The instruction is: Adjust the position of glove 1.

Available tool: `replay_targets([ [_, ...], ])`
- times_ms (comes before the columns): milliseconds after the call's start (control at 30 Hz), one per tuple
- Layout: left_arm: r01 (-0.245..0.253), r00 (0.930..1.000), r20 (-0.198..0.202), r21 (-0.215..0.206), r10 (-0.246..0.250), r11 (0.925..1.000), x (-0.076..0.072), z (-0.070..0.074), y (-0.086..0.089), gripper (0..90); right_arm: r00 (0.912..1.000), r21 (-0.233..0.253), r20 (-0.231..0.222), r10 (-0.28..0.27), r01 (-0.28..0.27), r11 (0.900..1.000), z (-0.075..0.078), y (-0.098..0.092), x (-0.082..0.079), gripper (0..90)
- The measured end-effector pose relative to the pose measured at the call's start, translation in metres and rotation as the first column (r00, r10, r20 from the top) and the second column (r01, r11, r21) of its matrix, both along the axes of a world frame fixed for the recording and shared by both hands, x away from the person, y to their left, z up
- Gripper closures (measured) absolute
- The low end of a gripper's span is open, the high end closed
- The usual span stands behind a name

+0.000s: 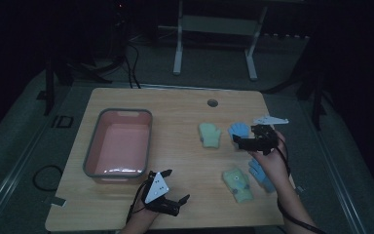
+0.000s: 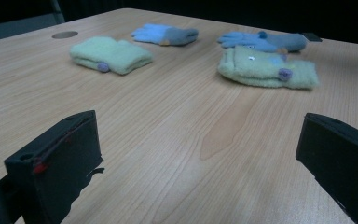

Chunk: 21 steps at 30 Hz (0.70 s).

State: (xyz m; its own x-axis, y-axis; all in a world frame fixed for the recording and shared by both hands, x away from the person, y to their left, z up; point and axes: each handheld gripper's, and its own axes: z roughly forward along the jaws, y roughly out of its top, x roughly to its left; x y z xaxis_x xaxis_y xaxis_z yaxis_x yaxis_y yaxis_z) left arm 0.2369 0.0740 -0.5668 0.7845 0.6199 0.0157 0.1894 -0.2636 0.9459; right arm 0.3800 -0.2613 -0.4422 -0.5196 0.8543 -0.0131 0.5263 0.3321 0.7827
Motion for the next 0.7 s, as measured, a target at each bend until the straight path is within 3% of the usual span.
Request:
replay_targets([
  [233, -0.001, 1.0, 0.005, 0.001, 0.001, 1.0, -0.001, 0.0, 0.0, 0.0, 0.9992, 0.008, -0.02, 0.036, -0.036, 0.999, -0.005, 0.02, 0.019, 16.8],
  [333, 0.0, 1.0, 0.003, 0.001, 0.0, 1.0, -0.001, 0.0, 0.0, 0.0, 0.9983, -0.012, -0.031, 0.05, -0.05, 0.999, -0.007, 0.028, 0.028, 17.1],
  [700, 0.004, 1.0, 0.006, 0.001, -0.004, 1.0, 0.0, 0.0, 0.0, 0.0, 0.994, -0.023, -0.066, 0.087, -0.089, 0.996, -0.023, 0.054, 0.058, 27.5],
])
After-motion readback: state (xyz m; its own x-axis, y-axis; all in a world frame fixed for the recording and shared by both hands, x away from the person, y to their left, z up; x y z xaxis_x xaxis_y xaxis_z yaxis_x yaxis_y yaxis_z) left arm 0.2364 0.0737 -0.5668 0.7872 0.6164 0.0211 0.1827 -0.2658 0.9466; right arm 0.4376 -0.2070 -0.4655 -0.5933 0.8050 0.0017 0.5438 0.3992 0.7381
